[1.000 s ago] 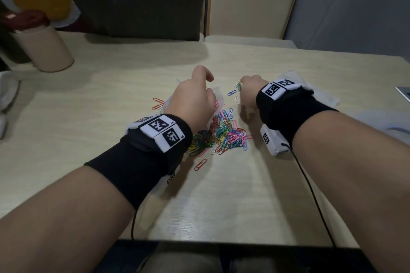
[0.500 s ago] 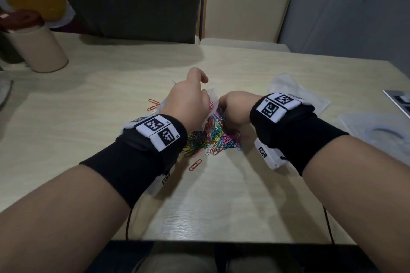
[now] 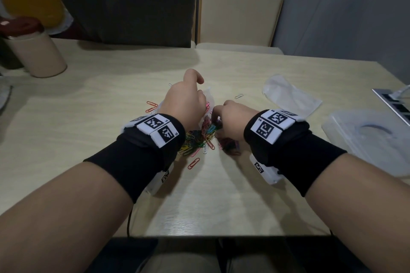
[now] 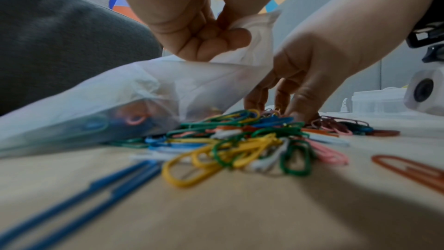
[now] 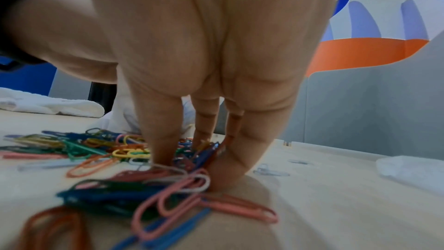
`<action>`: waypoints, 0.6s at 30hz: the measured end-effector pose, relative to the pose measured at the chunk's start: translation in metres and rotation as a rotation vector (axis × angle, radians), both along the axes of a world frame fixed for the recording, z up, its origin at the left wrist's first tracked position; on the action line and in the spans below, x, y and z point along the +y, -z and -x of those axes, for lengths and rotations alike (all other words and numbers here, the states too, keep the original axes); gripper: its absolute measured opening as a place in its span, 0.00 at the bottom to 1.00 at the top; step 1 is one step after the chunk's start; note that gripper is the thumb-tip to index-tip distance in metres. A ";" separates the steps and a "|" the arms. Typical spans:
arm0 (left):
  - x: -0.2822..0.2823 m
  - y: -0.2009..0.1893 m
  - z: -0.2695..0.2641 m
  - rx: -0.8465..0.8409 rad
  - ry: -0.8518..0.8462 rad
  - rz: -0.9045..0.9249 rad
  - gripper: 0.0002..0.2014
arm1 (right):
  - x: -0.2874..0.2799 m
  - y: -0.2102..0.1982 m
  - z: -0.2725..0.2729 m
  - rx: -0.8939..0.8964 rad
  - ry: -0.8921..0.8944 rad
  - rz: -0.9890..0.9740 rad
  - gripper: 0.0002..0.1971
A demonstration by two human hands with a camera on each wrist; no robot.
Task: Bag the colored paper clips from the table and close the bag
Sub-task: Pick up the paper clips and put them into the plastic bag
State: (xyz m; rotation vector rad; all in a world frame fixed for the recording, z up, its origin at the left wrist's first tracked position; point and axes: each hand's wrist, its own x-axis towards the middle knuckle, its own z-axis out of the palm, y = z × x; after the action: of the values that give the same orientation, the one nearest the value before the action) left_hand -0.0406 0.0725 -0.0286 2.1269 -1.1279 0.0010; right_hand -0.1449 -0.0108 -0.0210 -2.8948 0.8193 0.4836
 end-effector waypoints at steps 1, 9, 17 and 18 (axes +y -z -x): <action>0.000 0.000 0.000 0.001 0.001 0.000 0.12 | 0.000 0.000 0.000 -0.022 -0.005 0.013 0.16; 0.000 0.000 -0.001 -0.005 0.000 -0.017 0.12 | -0.006 -0.004 -0.001 -0.085 0.113 -0.023 0.11; 0.000 0.001 -0.001 -0.012 -0.002 -0.018 0.11 | -0.020 -0.017 0.001 -0.609 0.529 -0.615 0.10; 0.000 0.001 0.000 -0.011 -0.002 -0.013 0.11 | -0.021 -0.019 0.000 -0.677 0.546 -0.666 0.11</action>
State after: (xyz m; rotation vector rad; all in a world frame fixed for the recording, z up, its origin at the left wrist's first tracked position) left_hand -0.0403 0.0726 -0.0296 2.1420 -1.1353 0.0059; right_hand -0.1444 -0.0320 -0.0022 -1.9038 1.0059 -0.2385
